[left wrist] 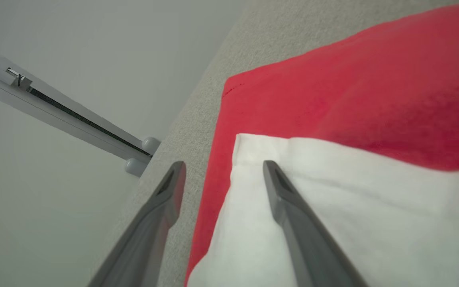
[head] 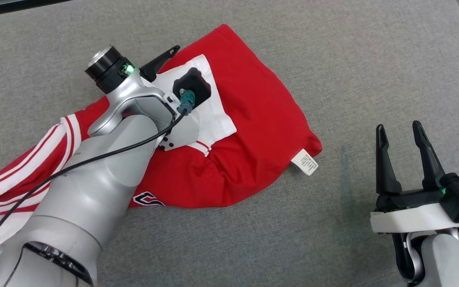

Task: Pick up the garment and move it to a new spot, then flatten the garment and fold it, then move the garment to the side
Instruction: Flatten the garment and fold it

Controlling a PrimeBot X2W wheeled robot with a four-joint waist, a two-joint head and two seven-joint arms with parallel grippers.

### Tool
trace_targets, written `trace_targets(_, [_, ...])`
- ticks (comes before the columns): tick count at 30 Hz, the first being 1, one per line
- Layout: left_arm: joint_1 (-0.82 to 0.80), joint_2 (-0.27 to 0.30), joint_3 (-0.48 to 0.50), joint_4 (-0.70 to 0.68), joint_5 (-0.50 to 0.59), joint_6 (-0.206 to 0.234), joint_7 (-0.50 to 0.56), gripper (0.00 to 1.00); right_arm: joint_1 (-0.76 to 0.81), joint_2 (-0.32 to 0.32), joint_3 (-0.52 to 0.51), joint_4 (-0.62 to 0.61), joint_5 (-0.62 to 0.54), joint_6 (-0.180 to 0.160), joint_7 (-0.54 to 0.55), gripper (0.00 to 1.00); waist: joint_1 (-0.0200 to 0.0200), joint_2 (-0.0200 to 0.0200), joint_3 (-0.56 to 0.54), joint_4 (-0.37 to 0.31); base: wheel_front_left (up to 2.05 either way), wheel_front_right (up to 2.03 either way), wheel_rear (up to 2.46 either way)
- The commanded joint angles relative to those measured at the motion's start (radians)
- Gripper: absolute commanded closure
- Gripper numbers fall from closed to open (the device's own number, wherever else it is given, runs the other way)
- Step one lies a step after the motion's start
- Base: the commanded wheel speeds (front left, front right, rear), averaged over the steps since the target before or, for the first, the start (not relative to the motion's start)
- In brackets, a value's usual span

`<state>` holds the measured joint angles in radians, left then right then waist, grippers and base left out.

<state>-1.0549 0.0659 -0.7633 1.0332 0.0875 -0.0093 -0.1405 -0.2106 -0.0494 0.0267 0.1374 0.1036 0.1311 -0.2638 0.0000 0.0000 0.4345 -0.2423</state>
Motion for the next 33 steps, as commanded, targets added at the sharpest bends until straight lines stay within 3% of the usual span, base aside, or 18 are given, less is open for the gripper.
trace_targets(1, [-0.026, -0.001, -0.009, 0.021, 0.005, -0.007, -0.013, 0.0, -0.015, -0.002, 0.002, -0.004, 0.004, -0.001, -0.001, 0.0, 0.0, 0.0, 0.005, -0.006, 0.0, 0.0, 0.0])
trace_targets(10, [-0.067, -0.014, -0.096, 0.122, 0.019, -0.037, -0.056, 0.0, -0.028, -0.002, 0.014, -0.001, 0.022, -0.001, -0.001, 0.0, 0.0, 0.0, 0.013, -0.028, 0.0, 0.0, 0.0])
trace_targets(18, [-0.088, -0.015, -0.189, 0.165, 0.028, -0.085, -0.019, 0.0, -0.036, -0.002, 0.027, 0.002, 0.044, -0.001, -0.001, 0.0, 0.0, 0.0, 0.023, -0.062, 0.0, 0.0, 0.0])
trace_targets(23, [-0.095, -0.013, -0.213, 0.193, 0.008, -0.102, 0.017, 0.23, -0.035, -0.002, 0.03, 0.004, 0.054, -0.001, -0.001, 0.0, 0.0, 0.0, 0.025, -0.08, 0.0, 0.0, 0.0])
trace_targets(24, [-0.093, -0.012, -0.217, 0.201, 0.003, -0.107, 0.032, 0.31, -0.034, -0.002, 0.03, 0.005, 0.055, -0.001, -0.001, 0.0, 0.0, 0.0, 0.024, -0.083, 0.0, 0.0, 0.0])
trace_targets(25, [-0.091, -0.012, -0.221, 0.209, -0.004, -0.111, 0.047, 0.46, -0.035, -0.002, 0.031, 0.006, 0.059, -0.001, -0.001, 0.0, 0.0, 0.0, 0.024, -0.086, 0.0, 0.0, 0.0])
trace_targets(27, [-0.086, -0.009, -0.224, 0.219, -0.023, -0.117, 0.077, 0.56, -0.035, -0.002, 0.033, 0.007, 0.063, -0.001, -0.001, 0.0, 0.0, 0.0, 0.023, -0.091, 0.0, 0.0, 0.0])
trace_targets(29, [-0.084, -0.007, -0.227, 0.226, -0.044, -0.119, 0.105, 0.73, -0.035, -0.002, 0.035, 0.007, 0.063, -0.001, -0.001, 0.0, 0.0, 0.0, 0.022, -0.094, 0.0, 0.0, 0.0])
trace_targets(31, [-0.08, -0.005, -0.232, 0.228, -0.061, -0.122, 0.121, 1.0, -0.034, -0.002, 0.034, 0.005, 0.066, -0.001, -0.001, 0.0, 0.0, 0.0, 0.021, -0.095, 0.0, 0.0, 0.0])
trace_targets(33, [-0.079, -0.004, -0.235, 0.217, -0.079, -0.123, 0.124, 1.0, -0.031, -0.002, 0.03, 0.003, 0.067, -0.001, -0.001, 0.0, 0.0, 0.0, 0.018, -0.092, 0.0, 0.0, 0.0])
